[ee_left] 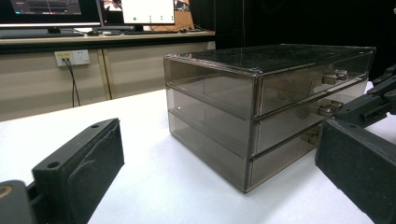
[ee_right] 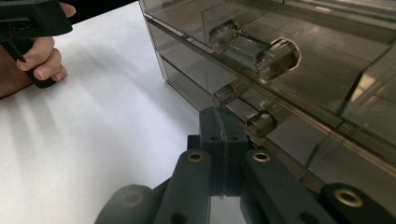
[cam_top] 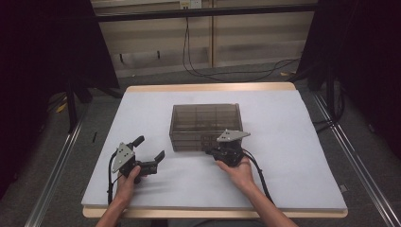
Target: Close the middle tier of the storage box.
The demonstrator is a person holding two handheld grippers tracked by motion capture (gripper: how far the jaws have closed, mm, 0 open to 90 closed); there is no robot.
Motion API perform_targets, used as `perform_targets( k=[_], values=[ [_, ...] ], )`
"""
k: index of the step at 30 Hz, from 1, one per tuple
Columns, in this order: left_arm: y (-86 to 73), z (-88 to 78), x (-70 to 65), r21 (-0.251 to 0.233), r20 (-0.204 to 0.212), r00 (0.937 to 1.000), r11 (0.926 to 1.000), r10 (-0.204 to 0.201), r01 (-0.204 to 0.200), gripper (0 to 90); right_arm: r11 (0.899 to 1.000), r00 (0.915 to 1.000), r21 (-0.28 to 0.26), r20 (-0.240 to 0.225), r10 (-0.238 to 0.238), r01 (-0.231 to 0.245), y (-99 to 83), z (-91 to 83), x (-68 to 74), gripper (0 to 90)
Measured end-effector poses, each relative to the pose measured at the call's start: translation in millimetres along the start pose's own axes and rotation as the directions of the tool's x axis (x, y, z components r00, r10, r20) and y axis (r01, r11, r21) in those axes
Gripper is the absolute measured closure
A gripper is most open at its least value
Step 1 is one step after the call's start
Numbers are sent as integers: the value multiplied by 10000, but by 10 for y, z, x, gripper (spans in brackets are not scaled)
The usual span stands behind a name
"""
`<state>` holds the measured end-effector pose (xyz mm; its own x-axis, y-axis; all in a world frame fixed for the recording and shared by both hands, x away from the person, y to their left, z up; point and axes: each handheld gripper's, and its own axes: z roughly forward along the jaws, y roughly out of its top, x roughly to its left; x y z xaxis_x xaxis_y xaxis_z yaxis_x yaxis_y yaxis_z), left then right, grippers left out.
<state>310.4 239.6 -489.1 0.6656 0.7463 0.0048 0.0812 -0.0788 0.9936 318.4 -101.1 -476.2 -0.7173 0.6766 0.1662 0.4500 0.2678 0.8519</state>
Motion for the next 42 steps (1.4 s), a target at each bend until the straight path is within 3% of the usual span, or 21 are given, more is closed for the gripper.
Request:
perform_targets(
  k=[19,25,26,28,36,42],
  values=[
    [0,-1,0,0,3,10000,10000,3,-3,12,9999,10000,123,-31,2,-2,-4,20,-16,898],
    [1,-5,4,64,36,9999,9999,122,-122,12,9993,9995,202,-34,-321,322,-13,-56,27,746],
    [1,-6,4,70,33,9999,9999,124,-124,12,9997,9997,96,7,-229,229,-10,-95,34,654],
    [0,-1,-1,10,1,10000,10000,24,-24,12,9995,9994,12,135,-308,308,-13,-125,51,588],
    [0,-2,0,23,17,10000,10000,42,-42,12,9998,9997,-175,234,-119,123,-22,-283,56,409],
    [0,0,-2,-1,-13,10000,10000,-2,2,12,9996,9997,-258,200,104,-99,-33,-413,28,330]
  ],
)
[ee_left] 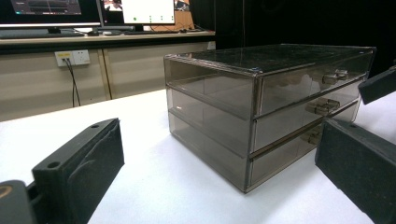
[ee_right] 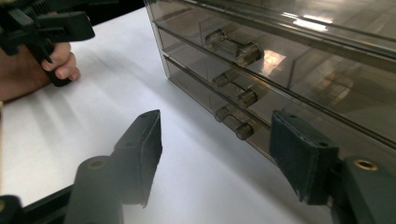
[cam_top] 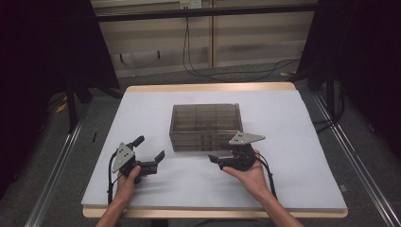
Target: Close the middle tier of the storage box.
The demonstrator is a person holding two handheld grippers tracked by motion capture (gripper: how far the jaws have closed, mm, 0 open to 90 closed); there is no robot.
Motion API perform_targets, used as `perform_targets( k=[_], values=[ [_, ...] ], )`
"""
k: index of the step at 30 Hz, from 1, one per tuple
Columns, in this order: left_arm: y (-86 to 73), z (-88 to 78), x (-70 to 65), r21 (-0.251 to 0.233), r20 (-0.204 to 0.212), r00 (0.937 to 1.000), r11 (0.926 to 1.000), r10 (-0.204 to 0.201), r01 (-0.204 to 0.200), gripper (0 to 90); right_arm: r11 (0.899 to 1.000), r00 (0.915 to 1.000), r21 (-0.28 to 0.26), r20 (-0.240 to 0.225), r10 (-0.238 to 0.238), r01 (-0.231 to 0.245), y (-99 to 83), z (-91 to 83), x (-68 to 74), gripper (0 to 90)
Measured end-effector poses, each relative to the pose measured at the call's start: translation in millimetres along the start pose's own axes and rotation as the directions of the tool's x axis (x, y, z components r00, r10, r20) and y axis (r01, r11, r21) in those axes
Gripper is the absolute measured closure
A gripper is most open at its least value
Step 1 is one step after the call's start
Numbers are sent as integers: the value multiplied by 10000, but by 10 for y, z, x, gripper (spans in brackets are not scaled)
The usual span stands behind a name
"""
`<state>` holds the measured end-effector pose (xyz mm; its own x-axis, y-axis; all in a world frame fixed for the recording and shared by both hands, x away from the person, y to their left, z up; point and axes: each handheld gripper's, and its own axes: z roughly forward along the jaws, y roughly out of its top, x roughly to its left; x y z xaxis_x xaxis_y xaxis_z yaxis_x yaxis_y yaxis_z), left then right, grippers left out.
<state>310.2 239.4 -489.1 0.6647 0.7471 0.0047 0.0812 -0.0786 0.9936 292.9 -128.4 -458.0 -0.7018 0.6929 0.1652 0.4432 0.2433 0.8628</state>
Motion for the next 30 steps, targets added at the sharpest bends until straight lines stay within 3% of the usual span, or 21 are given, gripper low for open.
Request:
perform_targets(
  k=[8,17,28,30],
  values=[
    [-1,-1,-1,0,2,10000,10000,-20,20,12,9993,9991,-102,223,356,-354,-40,-195,-45,217],
    [0,0,1,2,-6,10000,10000,0,0,12,9977,9950,-246,768,644,-627,-115,-441,-120,177],
    [0,0,1,-2,-18,10000,10000,-15,15,12,9923,9836,-484,1349,1194,-1138,-283,-797,-256,164],
    [-1,0,-2,-4,-20,10000,10000,-34,34,12,9899,9781,-548,1556,1380,-1310,-330,-907,-302,163]
  ],
)
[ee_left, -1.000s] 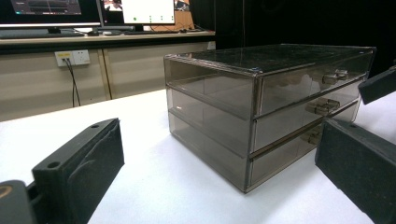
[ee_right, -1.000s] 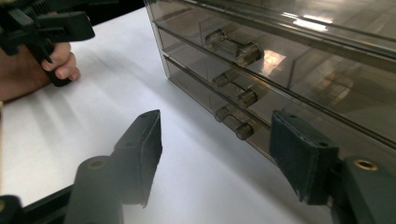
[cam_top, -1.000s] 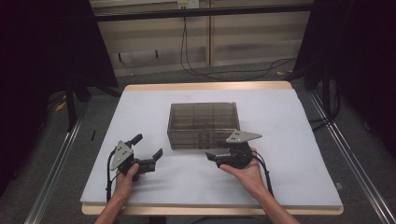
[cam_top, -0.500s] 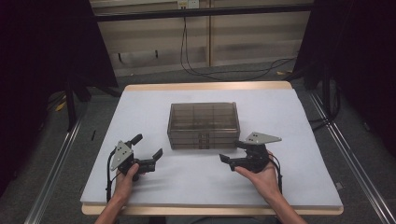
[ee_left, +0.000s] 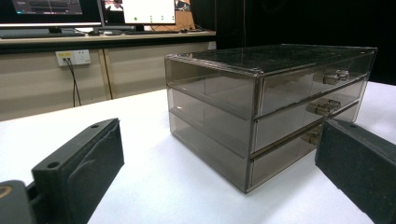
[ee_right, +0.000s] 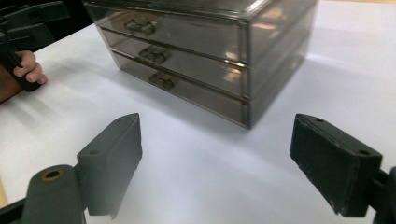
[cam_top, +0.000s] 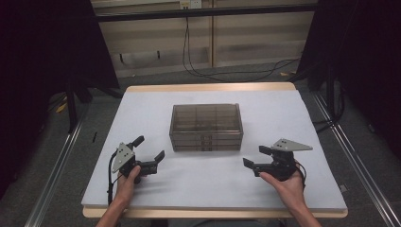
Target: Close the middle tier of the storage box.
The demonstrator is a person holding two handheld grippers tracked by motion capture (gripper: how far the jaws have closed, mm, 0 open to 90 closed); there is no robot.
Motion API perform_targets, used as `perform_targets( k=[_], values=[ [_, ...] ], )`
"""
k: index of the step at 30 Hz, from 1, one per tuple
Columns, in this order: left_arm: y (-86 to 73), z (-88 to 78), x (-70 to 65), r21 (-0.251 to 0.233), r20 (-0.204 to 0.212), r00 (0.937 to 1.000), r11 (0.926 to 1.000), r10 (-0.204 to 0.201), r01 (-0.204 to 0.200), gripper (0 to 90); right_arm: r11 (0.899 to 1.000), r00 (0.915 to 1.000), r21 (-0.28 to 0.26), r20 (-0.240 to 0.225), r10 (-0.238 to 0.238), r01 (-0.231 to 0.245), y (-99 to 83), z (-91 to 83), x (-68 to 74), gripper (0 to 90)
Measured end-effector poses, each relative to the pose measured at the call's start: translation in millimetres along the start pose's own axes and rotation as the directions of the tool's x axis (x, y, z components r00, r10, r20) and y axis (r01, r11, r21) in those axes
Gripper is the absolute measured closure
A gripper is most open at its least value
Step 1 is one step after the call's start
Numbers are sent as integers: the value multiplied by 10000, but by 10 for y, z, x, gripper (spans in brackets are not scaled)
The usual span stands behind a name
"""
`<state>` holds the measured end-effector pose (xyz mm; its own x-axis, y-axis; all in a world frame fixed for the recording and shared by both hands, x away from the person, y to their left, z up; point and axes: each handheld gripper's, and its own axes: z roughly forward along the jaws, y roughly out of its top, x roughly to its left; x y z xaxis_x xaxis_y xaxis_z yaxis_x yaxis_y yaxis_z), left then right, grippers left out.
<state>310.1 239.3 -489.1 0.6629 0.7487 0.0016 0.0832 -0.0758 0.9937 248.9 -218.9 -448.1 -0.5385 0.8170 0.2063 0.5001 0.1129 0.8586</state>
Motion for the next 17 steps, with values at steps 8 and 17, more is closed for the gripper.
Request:
perform_targets(
  k=[8,17],
  values=[
    [1,-6,5,64,32,9999,9999,135,-135,11,9995,9970,-8,701,328,-328,-105,-281,-190,156],
    [2,1,4,16,90,9998,9999,152,-153,12,9975,9893,-103,1275,711,-704,-290,-479,-339,122]
  ],
)
